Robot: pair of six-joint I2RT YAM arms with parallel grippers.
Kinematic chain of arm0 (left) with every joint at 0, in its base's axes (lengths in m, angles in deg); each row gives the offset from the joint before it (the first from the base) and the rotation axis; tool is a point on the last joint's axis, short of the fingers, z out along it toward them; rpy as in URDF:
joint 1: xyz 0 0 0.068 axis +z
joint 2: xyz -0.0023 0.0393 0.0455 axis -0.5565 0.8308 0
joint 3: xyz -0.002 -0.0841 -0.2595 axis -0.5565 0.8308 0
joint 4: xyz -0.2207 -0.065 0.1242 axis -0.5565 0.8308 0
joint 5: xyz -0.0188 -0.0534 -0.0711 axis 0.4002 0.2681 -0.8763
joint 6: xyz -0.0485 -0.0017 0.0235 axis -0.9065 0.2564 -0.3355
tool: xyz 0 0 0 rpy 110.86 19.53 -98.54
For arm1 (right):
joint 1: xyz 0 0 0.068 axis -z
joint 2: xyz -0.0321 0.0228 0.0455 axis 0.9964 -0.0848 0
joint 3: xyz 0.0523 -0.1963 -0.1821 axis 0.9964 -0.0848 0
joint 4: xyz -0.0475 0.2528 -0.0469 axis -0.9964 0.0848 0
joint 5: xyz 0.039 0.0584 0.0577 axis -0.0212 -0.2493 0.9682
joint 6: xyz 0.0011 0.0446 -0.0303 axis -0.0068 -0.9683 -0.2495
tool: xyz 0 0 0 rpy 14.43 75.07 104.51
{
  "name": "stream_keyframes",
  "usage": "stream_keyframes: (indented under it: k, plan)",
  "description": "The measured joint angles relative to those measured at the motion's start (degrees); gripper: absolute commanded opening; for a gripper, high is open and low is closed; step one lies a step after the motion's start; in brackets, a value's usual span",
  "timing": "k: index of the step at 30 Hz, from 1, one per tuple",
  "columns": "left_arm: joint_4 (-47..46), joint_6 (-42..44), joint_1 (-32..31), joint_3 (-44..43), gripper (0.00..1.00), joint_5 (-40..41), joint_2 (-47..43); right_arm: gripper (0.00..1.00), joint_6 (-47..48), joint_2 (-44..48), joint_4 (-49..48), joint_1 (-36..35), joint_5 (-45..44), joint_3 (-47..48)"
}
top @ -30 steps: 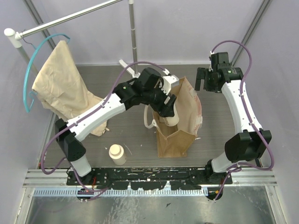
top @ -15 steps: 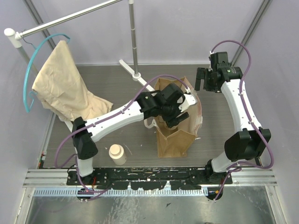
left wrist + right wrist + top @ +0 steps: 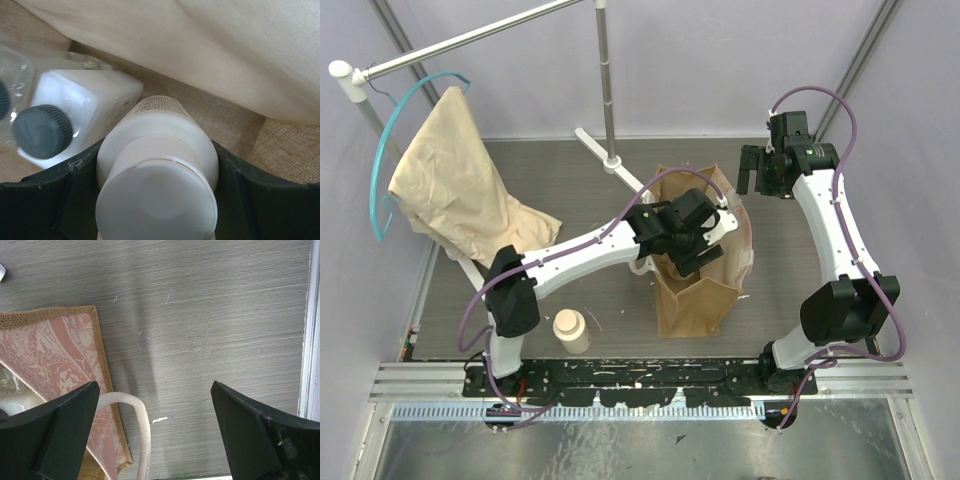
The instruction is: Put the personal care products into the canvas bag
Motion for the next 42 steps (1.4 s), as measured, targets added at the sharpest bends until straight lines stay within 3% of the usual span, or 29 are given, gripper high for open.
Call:
stream_keyframes:
  k: [18,21,28,33,42]
  plan:
    - [-9.8,-6.7,3.6,8.3,0.02,-3.4,1.7,1.00,0.2,-0.4,0.0,0.0,-0.1,0.0]
    - [-10.3,-6.9,3.5,8.3,0.12,-3.2,1.9,1.00,0.2,-0.4,0.0,0.0,-0.1,0.0]
    - [-11.2,-7.3,3.5,8.3,0.52,-3.6,2.7,1.00,0.3,-0.4,0.0,0.0,-0.1,0.0]
    - [-11.1,-7.7,3.5,8.3,0.66,-4.7,2.7,1.00,0.3,-0.4,0.0,0.0,0.0,0.0]
    - [-10.0,-8.2,3.5,8.0,0.83,-6.9,2.7,1.00,0.3,-0.4,0.0,0.0,0.0,-0.2]
